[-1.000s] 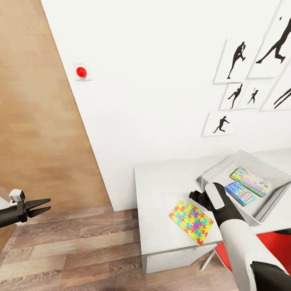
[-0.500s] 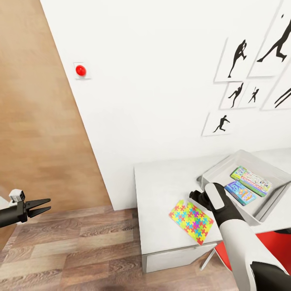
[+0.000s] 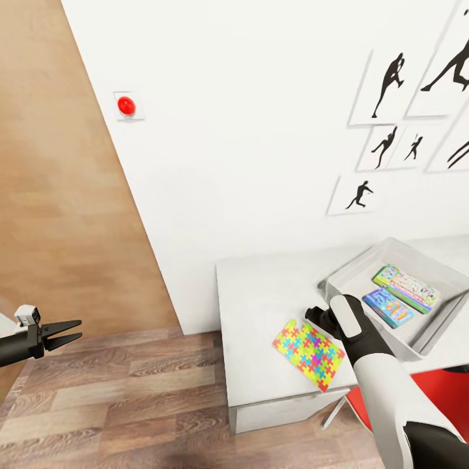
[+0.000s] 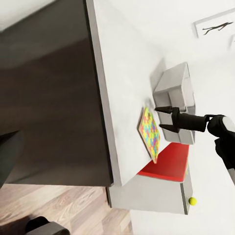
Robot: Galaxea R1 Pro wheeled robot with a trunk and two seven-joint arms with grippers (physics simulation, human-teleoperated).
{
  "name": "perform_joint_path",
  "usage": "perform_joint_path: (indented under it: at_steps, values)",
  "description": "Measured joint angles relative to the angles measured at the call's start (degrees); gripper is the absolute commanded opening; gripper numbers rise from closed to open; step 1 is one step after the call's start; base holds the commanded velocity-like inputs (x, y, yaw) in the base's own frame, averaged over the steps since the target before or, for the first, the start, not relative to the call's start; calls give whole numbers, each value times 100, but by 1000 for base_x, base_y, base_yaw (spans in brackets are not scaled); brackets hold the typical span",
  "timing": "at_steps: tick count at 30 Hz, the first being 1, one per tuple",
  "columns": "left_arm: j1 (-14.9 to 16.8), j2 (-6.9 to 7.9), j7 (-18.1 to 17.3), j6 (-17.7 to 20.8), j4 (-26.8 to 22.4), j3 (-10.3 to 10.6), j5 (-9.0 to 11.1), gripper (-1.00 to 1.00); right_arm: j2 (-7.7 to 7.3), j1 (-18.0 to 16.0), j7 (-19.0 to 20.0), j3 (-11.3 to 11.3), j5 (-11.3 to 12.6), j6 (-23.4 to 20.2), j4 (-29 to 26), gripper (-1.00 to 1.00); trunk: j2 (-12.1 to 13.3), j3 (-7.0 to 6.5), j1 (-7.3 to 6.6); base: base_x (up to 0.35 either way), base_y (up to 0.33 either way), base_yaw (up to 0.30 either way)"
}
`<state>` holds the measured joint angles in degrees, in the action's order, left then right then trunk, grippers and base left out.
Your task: Put all the toys in the child's room - the three board games (two on the bed and one on the table), the two jigsaw puzzles on the table, and the tennis ball on the table - inside the toy box on the table in the child's room.
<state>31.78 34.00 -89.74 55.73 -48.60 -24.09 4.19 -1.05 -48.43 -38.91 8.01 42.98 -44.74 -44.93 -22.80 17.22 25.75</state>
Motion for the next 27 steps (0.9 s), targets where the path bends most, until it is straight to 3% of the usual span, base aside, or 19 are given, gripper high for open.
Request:
perform_joint_path:
  at_steps: [16,27]
  values:
    - [0,0,0,0,0,-4,0,100,5,0,0,-1,0,0,0,100,0,147,0,0,0,0]
    - [0,0,0,0,0,-9,0,100,9,3,0,-9,2,0,0,100,-1,161,0,0,0,0]
